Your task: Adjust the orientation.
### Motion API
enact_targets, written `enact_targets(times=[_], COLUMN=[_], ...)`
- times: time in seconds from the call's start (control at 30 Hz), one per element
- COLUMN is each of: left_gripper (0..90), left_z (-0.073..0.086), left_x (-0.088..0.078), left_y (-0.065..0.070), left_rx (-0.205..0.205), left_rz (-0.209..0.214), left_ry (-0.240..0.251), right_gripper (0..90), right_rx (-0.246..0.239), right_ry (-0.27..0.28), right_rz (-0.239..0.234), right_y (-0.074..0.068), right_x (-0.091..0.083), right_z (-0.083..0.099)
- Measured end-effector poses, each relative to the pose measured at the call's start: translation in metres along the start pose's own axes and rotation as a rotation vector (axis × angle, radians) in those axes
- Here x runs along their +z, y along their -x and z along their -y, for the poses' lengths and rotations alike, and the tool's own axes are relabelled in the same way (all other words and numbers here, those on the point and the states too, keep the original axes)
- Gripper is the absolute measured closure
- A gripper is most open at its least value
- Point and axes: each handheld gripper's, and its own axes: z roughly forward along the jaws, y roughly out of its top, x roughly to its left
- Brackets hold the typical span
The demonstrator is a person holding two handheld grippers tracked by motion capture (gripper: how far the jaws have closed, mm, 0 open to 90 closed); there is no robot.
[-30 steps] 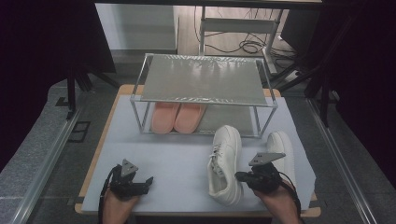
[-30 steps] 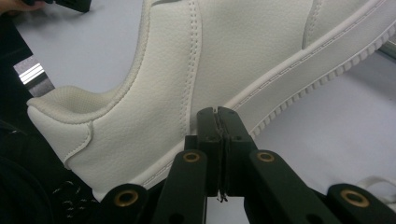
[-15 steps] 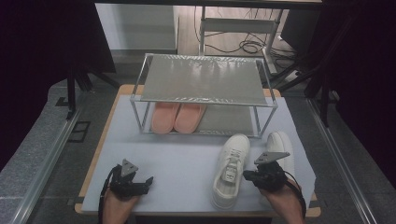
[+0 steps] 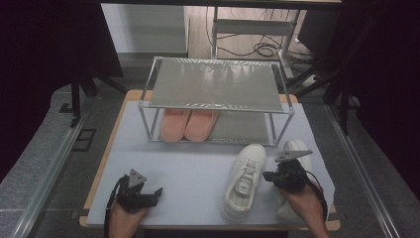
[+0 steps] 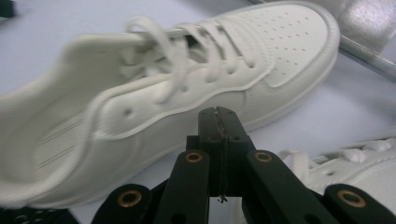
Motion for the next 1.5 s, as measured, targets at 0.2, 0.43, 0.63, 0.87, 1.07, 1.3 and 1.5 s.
enact_targets(times=[0.2,0.43,0.63,0.87,1.07,1.3,1.5], left_gripper=[12.3,12.3,12.3,12.2,12.3,12.3,12.3], left_z=[0.000,0.000,0.000,0.000,0.000,0.000,0.000], left_x=[0.000,0.000,0.000,0.000,0.000,0.000,0.000], left_y=[0.000,0.000,0.000,0.000,0.000,0.000,0.000], left_rx=[0.000,0.000,0.000,-0.001,-0.001,-0.001,0.000], left_rz=[0.000,0.001,0.001,0.001,0.001,0.001,0.000], left_ry=[0.000,0.000,0.000,0.000,0.000,0.000,0.000], right_gripper=[90.0,90.0,90.0,90.0,90.0,90.0,90.0], right_rx=[0.021,0.014,0.010,0.003,-0.008,-0.036,-0.062], right_ry=[-0.041,-0.076,-0.067,-0.058,-0.055,-0.052,-0.060], right_rz=[0.031,0.028,0.011,-0.012,-0.027,-0.038,-0.048], right_y=[0.011,0.012,0.011,0.007,0.001,-0.010,-0.021], right_x=[0.013,0.021,0.026,0.034,0.041,0.051,0.060], right_z=[-0.009,-0.017,-0.020,-0.027,-0.034,-0.044,-0.054])
